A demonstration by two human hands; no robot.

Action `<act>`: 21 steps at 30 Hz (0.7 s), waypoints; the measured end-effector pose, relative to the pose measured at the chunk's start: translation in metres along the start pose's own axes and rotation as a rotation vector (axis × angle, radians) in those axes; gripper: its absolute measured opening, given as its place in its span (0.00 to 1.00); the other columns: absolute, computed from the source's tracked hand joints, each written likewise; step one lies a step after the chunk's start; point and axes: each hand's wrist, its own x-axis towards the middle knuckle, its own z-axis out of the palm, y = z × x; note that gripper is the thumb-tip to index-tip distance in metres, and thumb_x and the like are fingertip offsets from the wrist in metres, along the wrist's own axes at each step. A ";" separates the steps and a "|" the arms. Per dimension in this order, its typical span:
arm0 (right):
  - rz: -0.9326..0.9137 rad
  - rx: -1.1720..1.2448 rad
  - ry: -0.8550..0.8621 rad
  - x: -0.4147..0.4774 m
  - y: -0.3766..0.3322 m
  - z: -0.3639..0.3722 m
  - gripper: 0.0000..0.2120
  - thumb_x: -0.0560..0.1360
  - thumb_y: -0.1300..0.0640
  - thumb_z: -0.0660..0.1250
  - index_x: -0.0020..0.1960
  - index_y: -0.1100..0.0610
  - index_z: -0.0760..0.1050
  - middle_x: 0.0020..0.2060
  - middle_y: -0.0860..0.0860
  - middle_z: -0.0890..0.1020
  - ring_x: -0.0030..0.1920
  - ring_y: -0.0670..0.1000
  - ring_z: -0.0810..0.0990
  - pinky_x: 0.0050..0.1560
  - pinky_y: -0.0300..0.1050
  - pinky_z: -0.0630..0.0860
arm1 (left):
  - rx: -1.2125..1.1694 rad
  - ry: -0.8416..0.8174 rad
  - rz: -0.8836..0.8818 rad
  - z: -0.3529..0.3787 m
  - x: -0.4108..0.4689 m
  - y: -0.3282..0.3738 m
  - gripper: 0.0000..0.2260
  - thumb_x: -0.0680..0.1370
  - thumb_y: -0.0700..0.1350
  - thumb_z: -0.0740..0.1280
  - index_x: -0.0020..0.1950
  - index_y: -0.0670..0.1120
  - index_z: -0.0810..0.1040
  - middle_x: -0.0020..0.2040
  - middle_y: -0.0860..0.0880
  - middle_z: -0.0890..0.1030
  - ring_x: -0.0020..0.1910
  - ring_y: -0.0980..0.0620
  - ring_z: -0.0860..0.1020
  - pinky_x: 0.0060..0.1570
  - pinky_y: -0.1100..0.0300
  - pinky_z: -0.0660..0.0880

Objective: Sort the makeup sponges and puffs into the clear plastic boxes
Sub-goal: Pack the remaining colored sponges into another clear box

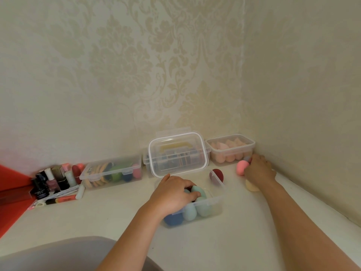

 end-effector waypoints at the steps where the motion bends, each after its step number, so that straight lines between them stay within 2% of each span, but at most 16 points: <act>1: 0.010 0.002 0.020 0.000 -0.001 0.000 0.17 0.77 0.61 0.57 0.65 0.59 0.65 0.65 0.58 0.66 0.67 0.59 0.65 0.63 0.54 0.64 | 0.000 -0.001 0.000 0.000 0.000 0.000 0.13 0.77 0.57 0.61 0.55 0.55 0.80 0.49 0.56 0.82 0.51 0.56 0.75 0.71 0.54 0.55; 6: 0.076 0.024 -0.006 0.000 0.002 0.004 0.21 0.77 0.58 0.59 0.70 0.58 0.63 0.65 0.58 0.60 0.66 0.61 0.64 0.64 0.54 0.65 | -0.016 0.010 0.009 0.001 0.000 0.000 0.12 0.77 0.57 0.62 0.52 0.54 0.80 0.46 0.57 0.81 0.47 0.56 0.75 0.69 0.55 0.57; 10: 0.083 0.064 -0.010 0.002 0.004 0.005 0.24 0.75 0.60 0.61 0.70 0.60 0.62 0.69 0.60 0.57 0.68 0.62 0.60 0.67 0.51 0.62 | -0.019 0.015 0.011 0.000 0.000 0.001 0.12 0.77 0.57 0.62 0.52 0.55 0.80 0.46 0.57 0.82 0.47 0.57 0.75 0.69 0.55 0.59; 12: 0.088 0.062 -0.044 0.005 0.005 0.005 0.23 0.76 0.59 0.60 0.70 0.58 0.62 0.69 0.62 0.62 0.69 0.62 0.60 0.67 0.50 0.61 | -0.019 0.011 0.006 0.000 -0.001 0.001 0.12 0.77 0.57 0.62 0.52 0.55 0.81 0.46 0.56 0.82 0.47 0.56 0.75 0.68 0.55 0.59; 15: 0.099 0.053 -0.043 0.005 0.006 0.006 0.18 0.76 0.57 0.59 0.65 0.54 0.66 0.63 0.58 0.73 0.66 0.60 0.68 0.62 0.50 0.66 | -0.005 0.009 -0.004 -0.001 0.000 0.001 0.12 0.77 0.57 0.61 0.52 0.54 0.80 0.47 0.56 0.82 0.47 0.56 0.75 0.69 0.55 0.58; 18: 0.082 0.052 0.129 0.002 0.005 0.004 0.11 0.76 0.57 0.60 0.58 0.55 0.69 0.56 0.57 0.79 0.60 0.61 0.73 0.60 0.52 0.69 | -0.004 0.014 -0.008 0.000 -0.001 0.001 0.12 0.77 0.57 0.62 0.53 0.54 0.80 0.47 0.56 0.82 0.46 0.57 0.73 0.68 0.56 0.59; 21: -0.024 0.168 0.304 -0.006 -0.002 -0.011 0.08 0.77 0.60 0.60 0.55 0.60 0.69 0.48 0.60 0.80 0.53 0.63 0.76 0.49 0.52 0.70 | -0.006 0.016 0.000 0.000 0.000 0.001 0.12 0.77 0.58 0.62 0.53 0.55 0.80 0.47 0.57 0.82 0.46 0.57 0.73 0.67 0.57 0.59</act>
